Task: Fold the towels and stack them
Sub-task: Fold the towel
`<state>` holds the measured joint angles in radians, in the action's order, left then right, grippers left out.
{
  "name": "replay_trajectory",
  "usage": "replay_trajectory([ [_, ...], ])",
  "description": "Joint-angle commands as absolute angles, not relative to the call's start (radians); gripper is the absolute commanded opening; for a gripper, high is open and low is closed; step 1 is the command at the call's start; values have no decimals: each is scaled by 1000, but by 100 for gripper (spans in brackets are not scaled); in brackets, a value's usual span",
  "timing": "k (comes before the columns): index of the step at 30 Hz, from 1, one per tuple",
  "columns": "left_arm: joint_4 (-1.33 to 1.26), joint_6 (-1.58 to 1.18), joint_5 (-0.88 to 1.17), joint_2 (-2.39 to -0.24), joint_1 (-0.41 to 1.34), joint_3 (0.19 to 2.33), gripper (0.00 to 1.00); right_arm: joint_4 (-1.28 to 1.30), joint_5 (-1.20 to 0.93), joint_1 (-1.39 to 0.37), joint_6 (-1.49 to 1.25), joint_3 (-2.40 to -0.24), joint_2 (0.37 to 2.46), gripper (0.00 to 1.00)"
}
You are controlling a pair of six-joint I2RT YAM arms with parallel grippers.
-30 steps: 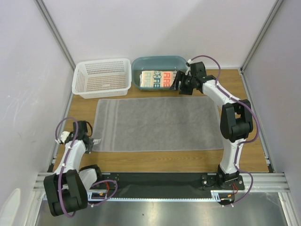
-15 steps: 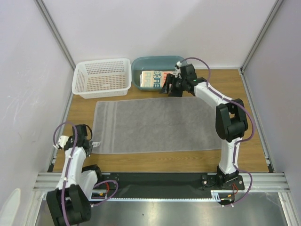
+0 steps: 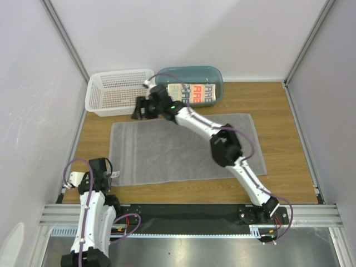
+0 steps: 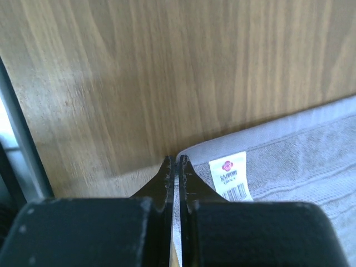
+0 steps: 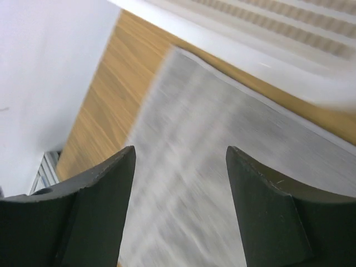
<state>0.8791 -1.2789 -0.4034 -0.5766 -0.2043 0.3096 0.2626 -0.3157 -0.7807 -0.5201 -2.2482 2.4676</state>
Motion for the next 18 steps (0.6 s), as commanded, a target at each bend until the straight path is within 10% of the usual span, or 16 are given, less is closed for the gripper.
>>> replay_trajectory([
  [1,904,-1327,-466,-510,-157,307,0,328,-183,-866,-554,-2593,2664,72],
  [18,917,-1328,-483,-425,-12,282,0,118,-55,-971,-577,-2215,2610,70],
])
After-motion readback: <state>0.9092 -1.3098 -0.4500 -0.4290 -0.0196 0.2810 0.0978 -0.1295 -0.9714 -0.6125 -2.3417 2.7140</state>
